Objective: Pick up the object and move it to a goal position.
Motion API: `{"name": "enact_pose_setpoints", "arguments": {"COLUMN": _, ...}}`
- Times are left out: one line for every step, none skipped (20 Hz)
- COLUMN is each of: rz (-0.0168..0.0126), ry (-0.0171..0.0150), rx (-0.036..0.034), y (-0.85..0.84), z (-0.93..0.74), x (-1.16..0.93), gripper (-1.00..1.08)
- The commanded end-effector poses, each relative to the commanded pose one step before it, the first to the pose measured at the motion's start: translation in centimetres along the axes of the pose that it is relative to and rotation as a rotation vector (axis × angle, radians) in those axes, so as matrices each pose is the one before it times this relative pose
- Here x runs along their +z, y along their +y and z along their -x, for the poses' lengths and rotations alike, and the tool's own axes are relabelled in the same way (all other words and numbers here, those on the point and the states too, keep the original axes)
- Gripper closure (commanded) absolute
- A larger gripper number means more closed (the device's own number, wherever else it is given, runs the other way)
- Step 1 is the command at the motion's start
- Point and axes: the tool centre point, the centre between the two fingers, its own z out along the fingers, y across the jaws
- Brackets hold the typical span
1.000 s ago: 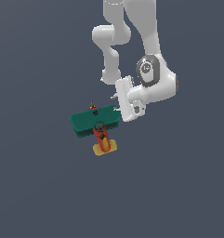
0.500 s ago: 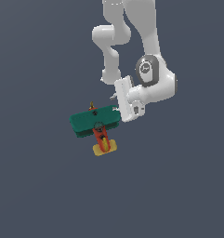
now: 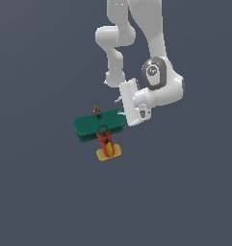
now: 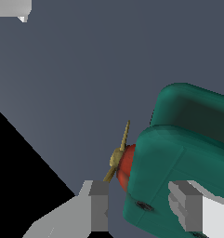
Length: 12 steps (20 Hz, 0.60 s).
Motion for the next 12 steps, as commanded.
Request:
{"name": "enact_pose_setpoints", "arguments": {"rz": -0.00963, "ry": 0.00468, "rx": -0.01249, "y": -0.064, "z": -0.301, "x": 0.545, "gripper": -0.2}}
{"name": "enact_pose_setpoints", "arguments": {"rz": 0.0035, "ry": 0.00173, "rx": 0.00001, "y": -0.035, "z": 0.054, "x": -0.115, "gripper": -0.2}}
{"name": "enact_pose_setpoints", "arguments": {"rz": 0.00405, "ry": 0.00202, "rx": 0.00015, "y": -0.04, "z": 0.062, "x": -0.136, "gripper": -0.2}}
{"name": "enact_pose_setpoints", "arguments": {"rz": 0.00418, "ry": 0.00183, "rx": -0.00045, "y": -0.042, "z": 0.069, "x": -0.141, "gripper": -0.2}}
{"name": "enact_pose_setpoints", "arguments": {"rz": 0.0041, "ry": 0.00149, "rx": -0.0012, "y": -0.041, "z": 0.075, "x": -0.143, "gripper": -0.2}}
{"name": "enact_pose_setpoints", "arguments": {"rz": 0.00441, "ry": 0.00141, "rx": -0.00171, "y": -0.045, "z": 0.084, "x": -0.155, "gripper": -0.2}}
{"name": "enact_pose_setpoints", "arguments": {"rz": 0.00507, "ry": 0.00166, "rx": -0.00165, "y": -0.052, "z": 0.095, "x": -0.179, "gripper": -0.2}}
{"name": "enact_pose_setpoints", "arguments": {"rz": 0.0059, "ry": 0.00199, "rx": -0.00151, "y": -0.061, "z": 0.106, "x": -0.206, "gripper": -0.2}}
{"name": "enact_pose_setpoints", "arguments": {"rz": 0.00647, "ry": 0.0021, "rx": -0.00162, "y": -0.068, "z": 0.117, "x": -0.227, "gripper": -0.2}}
{"name": "enact_pose_setpoints", "arguments": {"rz": 0.00691, "ry": 0.00207, "rx": -0.00188, "y": -0.073, "z": 0.126, "x": -0.244, "gripper": -0.2}}
{"name": "enact_pose_setpoints", "arguments": {"rz": 0.00748, "ry": 0.00211, "rx": -0.00204, "y": -0.08, "z": 0.137, "x": -0.266, "gripper": -0.2}}
{"name": "enact_pose_setpoints", "arguments": {"rz": 0.00823, "ry": 0.00218, "rx": -0.00218, "y": -0.089, "z": 0.151, "x": -0.294, "gripper": -0.2}}
